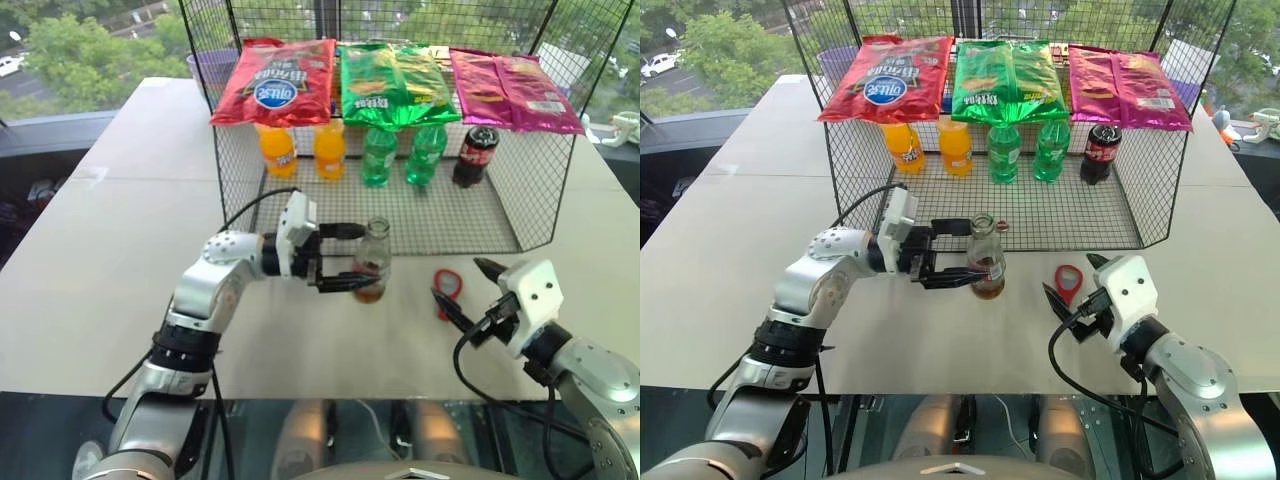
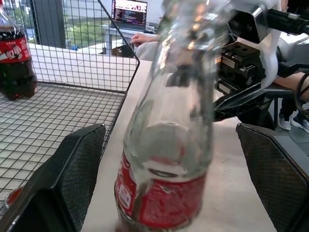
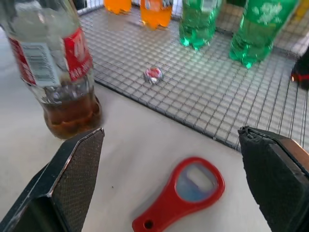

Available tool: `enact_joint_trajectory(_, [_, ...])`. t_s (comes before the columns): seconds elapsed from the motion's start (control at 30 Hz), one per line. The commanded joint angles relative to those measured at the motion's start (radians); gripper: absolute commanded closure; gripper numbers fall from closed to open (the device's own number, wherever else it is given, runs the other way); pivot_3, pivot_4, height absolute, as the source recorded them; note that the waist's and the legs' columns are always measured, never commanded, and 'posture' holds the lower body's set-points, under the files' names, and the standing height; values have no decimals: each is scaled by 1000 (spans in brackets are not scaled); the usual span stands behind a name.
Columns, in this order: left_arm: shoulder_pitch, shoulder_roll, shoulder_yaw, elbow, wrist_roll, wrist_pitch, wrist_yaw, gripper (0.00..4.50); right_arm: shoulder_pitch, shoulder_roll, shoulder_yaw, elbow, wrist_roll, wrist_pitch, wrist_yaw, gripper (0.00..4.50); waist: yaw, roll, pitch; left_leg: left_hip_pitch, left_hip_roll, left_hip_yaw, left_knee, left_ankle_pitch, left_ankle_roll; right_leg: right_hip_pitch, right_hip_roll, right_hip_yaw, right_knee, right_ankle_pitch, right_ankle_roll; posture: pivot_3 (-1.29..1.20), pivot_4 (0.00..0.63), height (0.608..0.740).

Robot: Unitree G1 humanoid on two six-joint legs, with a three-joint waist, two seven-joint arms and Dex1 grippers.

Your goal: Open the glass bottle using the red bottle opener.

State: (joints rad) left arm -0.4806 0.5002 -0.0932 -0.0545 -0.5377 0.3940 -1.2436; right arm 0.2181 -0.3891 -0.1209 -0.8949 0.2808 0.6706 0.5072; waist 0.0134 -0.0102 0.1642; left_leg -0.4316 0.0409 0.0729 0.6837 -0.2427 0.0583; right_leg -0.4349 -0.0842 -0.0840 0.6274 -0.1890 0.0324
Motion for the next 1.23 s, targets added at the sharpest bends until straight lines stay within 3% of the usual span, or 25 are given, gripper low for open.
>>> enact_joint_trajectory(0.03, [39,39,63,-82,-37,12,21,30,20,-16,-32,-12,44,-83,36,0,0,0,0,0,0,0,0,0,0,0,0,0,0,0,0,0,150,740])
enact_joint_trajectory(0.37, [356,82,258,-113,-34,-140,75,30,240,-52,-282,110,168,-350,222,0,2,2,1,0,0,0,-1,-1,-2,0,-2,-1,-1,0,0,0,150,740])
enact_joint_trajectory(0.6, [482,86,364,-82,-28,-131,195,30,399,-71,-409,172,225,-506,351,0,1,5,3,1,1,0,-1,-3,-5,-1,-6,-1,-1,0,0,0,150,740])
enact_joint_trajectory(0.87, [443,59,352,-96,-38,-88,319,30,467,-57,-351,183,199,-583,366,0,2,5,3,0,1,0,-2,-3,-5,-2,-8,-1,-1,0,0,0,150,740])
enact_joint_trajectory(1.23, [383,75,324,-109,-45,-50,309,30,523,-24,-259,184,146,-647,321,0,1,6,3,0,1,2,-5,-3,-5,-4,-4,0,-1,0,0,0,150,740])
